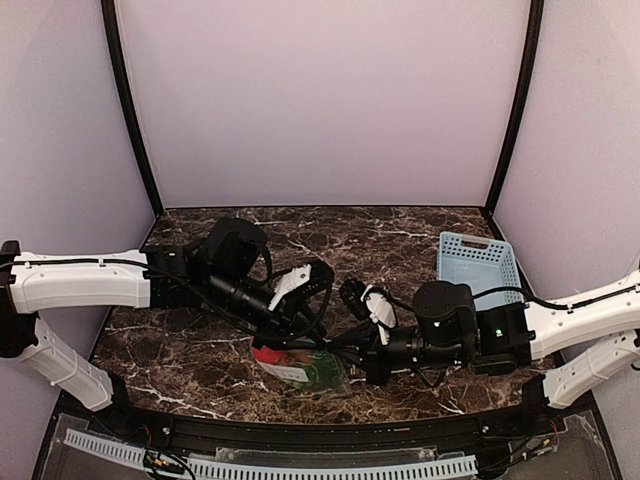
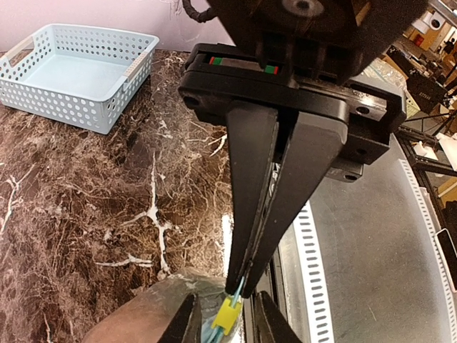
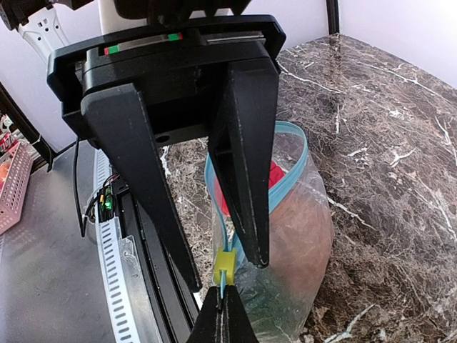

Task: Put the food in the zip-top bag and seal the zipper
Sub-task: Zip the zipper of the food storage bag.

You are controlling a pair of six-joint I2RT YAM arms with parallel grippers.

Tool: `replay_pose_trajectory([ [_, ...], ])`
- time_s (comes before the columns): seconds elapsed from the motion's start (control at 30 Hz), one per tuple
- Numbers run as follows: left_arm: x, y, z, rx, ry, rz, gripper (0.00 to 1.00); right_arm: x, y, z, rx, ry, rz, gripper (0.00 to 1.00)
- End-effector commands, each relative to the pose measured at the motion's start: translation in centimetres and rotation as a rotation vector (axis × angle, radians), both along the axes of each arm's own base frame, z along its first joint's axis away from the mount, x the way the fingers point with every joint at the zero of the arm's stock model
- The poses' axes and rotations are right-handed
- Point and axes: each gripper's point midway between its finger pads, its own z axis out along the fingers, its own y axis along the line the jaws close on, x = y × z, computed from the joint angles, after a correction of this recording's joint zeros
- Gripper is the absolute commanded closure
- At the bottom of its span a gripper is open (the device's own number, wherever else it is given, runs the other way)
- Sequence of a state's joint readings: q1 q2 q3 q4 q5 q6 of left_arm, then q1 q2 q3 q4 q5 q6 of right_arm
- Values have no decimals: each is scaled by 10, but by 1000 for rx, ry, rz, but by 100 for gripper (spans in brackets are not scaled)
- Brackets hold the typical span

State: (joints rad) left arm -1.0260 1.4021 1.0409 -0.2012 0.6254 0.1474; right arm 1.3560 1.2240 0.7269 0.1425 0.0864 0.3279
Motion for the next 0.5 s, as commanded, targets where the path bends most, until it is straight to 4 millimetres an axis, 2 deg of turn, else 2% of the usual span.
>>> replay_pose_trajectory([
  [0.0,-5,6,1,11,-6,-6,77,1,2,19,81,-10,-10,100],
  [0.2,-4,4,2,12,-3,-10,86,3,3,20,80,-12,-21,100],
  [0.33,-4,4,1,21,-3,-9,96,9,-1,18,71,-12,-67,100],
  [0.47,-3,6,0,31,0,5,99,18,-5,14,53,-11,-125,100],
])
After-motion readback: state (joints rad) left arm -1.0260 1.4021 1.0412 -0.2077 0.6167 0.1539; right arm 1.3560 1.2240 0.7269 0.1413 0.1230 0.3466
